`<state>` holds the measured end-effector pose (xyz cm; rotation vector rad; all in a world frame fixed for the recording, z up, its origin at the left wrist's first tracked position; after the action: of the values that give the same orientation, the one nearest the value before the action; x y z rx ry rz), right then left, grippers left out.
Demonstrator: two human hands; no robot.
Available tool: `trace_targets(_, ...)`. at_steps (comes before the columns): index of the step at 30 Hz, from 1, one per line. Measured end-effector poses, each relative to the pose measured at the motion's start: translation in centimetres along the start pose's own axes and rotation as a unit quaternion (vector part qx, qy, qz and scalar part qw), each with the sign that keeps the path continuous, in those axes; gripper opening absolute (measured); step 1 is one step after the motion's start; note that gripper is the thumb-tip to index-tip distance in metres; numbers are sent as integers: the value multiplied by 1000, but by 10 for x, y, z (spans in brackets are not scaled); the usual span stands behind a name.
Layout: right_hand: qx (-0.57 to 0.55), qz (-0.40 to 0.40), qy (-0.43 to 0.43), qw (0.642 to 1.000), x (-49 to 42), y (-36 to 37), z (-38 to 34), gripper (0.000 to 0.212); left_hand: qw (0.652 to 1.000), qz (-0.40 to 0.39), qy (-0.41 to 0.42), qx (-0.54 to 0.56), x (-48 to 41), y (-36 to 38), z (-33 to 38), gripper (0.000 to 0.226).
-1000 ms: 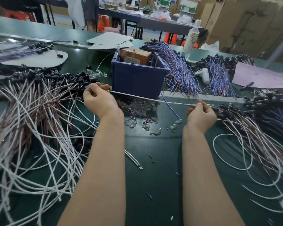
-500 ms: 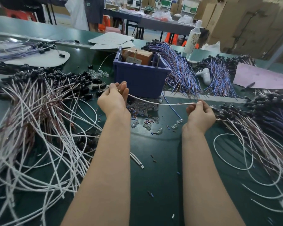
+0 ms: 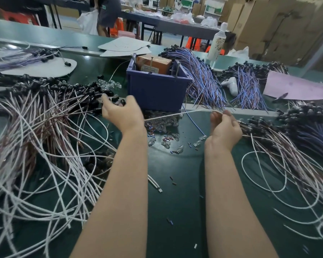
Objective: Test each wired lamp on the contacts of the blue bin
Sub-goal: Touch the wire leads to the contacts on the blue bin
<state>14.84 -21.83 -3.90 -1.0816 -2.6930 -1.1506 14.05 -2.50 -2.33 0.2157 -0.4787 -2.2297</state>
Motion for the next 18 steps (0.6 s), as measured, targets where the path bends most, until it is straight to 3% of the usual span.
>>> trace_targets(3,-7,-37,8,999,3,4,-3,23,989,-43,103,-98,13,8,1,48)
trace_targets(7,29,-41,-44,998,8,6,-6,20,961,-61,240,-123,22,10,9,19)
trace_targets(11,81,-34,-120,989,14,10,-14,13,922,-126,355,-89,35,16,18,11)
trace_targets(14,153,-11,-195,969,18,9,-21,5,915,-197,351,-41,43,22,22,27)
trace_targets(16,260,18,-285,923,21,9,-27,14,932,-163,323,-23,41,21,22,26)
trace_targets(18,318,36,-361,876,27,10,-36,21,972,-77,221,34,30,15,17,21)
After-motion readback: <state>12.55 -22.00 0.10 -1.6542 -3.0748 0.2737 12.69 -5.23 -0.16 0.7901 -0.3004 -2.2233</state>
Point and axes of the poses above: each hand's wrist, its own x-axis away from the middle knuckle, its own y-axis out of the palm, z = x × y, the point moved 2 cm from there along -x, towards the middle knuckle, and after that the axes turned 12 degrees about y, right-handed, at the moved point
